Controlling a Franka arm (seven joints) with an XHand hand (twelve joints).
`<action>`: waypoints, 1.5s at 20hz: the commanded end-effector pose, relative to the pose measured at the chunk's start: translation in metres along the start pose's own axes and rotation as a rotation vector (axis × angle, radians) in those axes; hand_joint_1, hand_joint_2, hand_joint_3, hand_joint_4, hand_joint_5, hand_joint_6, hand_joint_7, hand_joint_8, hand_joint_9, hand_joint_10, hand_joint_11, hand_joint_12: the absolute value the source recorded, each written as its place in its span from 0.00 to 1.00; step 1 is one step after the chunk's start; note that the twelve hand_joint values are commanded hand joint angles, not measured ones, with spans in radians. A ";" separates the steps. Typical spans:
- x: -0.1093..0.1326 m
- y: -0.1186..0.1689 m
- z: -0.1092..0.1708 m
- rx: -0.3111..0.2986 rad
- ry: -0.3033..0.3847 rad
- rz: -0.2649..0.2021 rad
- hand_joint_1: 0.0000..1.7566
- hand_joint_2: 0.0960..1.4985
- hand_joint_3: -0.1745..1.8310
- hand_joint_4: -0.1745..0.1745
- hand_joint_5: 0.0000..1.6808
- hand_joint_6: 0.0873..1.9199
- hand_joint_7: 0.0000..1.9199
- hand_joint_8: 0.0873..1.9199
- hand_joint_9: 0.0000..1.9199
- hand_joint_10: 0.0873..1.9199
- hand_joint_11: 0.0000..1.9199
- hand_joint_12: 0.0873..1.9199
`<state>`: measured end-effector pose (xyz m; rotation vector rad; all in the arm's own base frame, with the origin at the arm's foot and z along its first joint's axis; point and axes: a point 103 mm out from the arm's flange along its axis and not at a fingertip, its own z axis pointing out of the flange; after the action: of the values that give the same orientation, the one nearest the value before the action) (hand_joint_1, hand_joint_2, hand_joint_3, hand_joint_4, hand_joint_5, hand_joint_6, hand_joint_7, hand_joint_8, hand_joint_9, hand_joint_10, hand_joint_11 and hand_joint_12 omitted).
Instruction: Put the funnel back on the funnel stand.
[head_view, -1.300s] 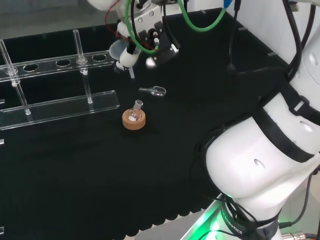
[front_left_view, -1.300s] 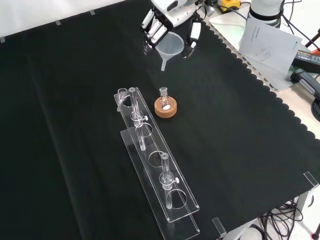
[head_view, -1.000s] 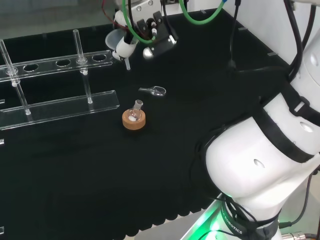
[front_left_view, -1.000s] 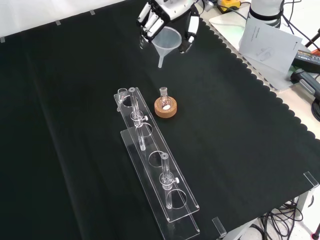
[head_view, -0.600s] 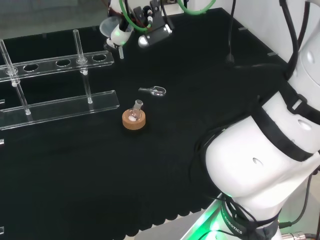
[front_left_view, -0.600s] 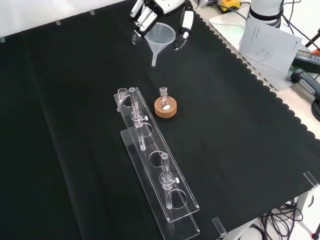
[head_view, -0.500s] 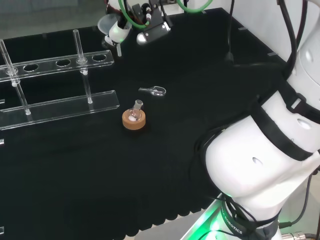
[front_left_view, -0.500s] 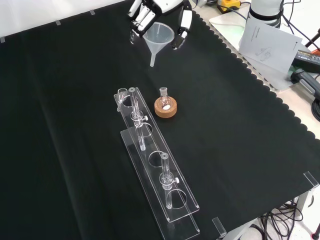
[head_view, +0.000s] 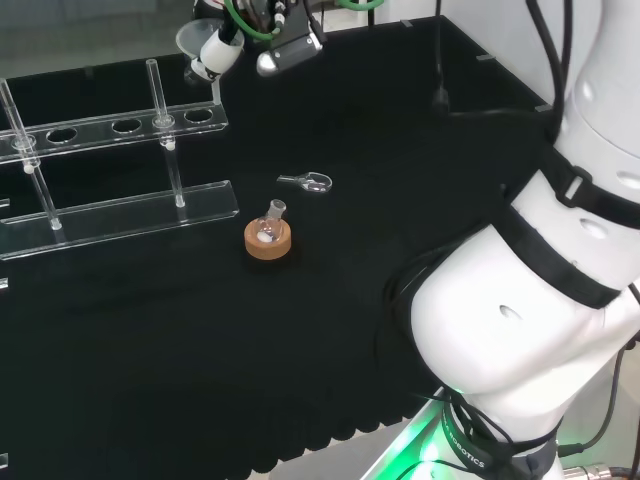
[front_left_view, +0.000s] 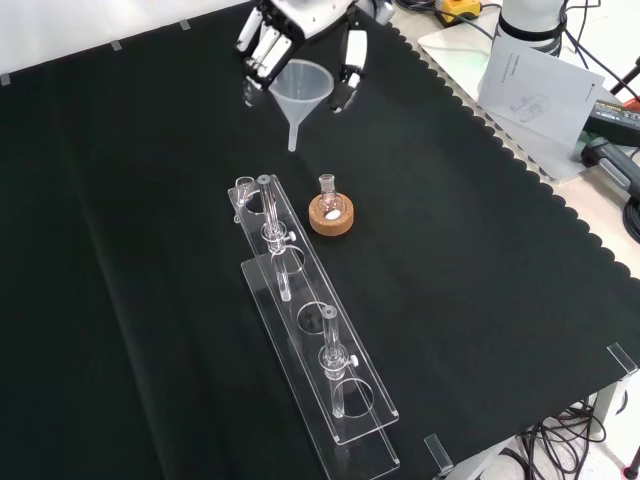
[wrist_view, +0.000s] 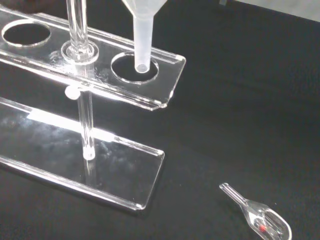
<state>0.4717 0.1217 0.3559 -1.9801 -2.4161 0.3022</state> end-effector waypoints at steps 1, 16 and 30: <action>0.007 0.034 0.006 0.010 0.027 -0.020 0.40 0.48 0.32 0.36 0.34 0.08 0.36 0.33 0.58 0.21 0.34 0.63; 0.005 0.072 0.020 0.024 0.018 -0.041 0.41 0.47 0.32 0.36 0.33 0.09 0.36 0.33 0.57 0.21 0.34 0.63; 0.004 0.081 0.057 0.097 0.015 -0.038 0.41 0.47 0.32 0.36 0.33 0.10 0.35 0.33 0.57 0.22 0.33 0.63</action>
<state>0.5424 0.1325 0.2953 -1.8933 -2.3886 0.3767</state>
